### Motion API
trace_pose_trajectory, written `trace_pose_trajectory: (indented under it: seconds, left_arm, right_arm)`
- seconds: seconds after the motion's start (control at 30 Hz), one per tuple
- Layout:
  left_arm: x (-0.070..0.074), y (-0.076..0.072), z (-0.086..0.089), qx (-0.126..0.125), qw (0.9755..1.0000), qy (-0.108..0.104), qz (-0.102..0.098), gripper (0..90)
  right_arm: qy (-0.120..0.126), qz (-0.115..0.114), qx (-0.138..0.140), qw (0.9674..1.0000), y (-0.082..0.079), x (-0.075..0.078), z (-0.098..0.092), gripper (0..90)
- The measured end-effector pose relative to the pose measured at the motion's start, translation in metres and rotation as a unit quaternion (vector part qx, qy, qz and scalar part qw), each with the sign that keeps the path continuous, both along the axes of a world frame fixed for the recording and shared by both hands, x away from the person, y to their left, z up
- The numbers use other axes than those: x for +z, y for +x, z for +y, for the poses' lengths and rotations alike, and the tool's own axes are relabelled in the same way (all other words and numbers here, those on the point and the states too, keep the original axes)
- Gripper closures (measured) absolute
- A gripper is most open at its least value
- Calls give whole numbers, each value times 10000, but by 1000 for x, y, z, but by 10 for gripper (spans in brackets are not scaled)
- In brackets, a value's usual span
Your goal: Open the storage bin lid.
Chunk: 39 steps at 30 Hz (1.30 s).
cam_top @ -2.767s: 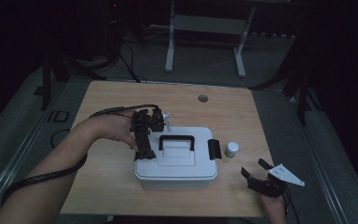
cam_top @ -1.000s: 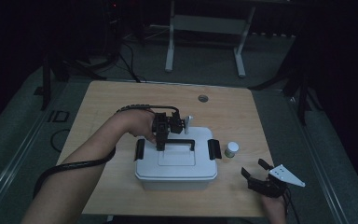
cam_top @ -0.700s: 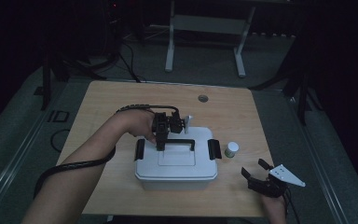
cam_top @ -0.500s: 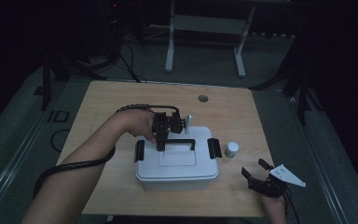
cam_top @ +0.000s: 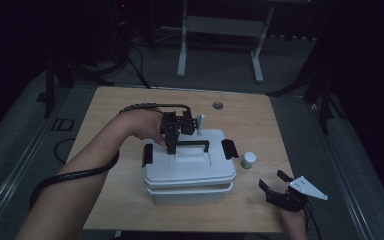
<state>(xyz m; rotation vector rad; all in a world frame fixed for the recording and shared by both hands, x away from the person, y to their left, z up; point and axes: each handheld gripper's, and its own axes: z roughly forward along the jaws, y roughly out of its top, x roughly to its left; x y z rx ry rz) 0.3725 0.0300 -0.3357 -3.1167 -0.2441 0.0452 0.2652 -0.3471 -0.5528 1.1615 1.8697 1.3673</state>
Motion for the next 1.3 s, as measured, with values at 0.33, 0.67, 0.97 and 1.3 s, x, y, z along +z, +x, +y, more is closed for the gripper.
trace_pose_trajectory:
  seconds: [0.33,0.67,0.97,1.3]
  left_arm:
    - [20,-1,12,98,9996,-86,-265,838]
    - [36,-4,28,240,9991,-129,-316,838]
    - [52,-11,53,484,9976,-102,-488,837]
    - [56,-20,97,916,9946,-103,-482,837]
  right_arm:
    - [-37,20,-13,10000,0,0,1,140]
    - [-42,31,-14,10000,1,0,1,140]
    - [-63,35,-21,10000,1,0,1,139]
    - [-73,36,-41,10000,1,0,1,139]
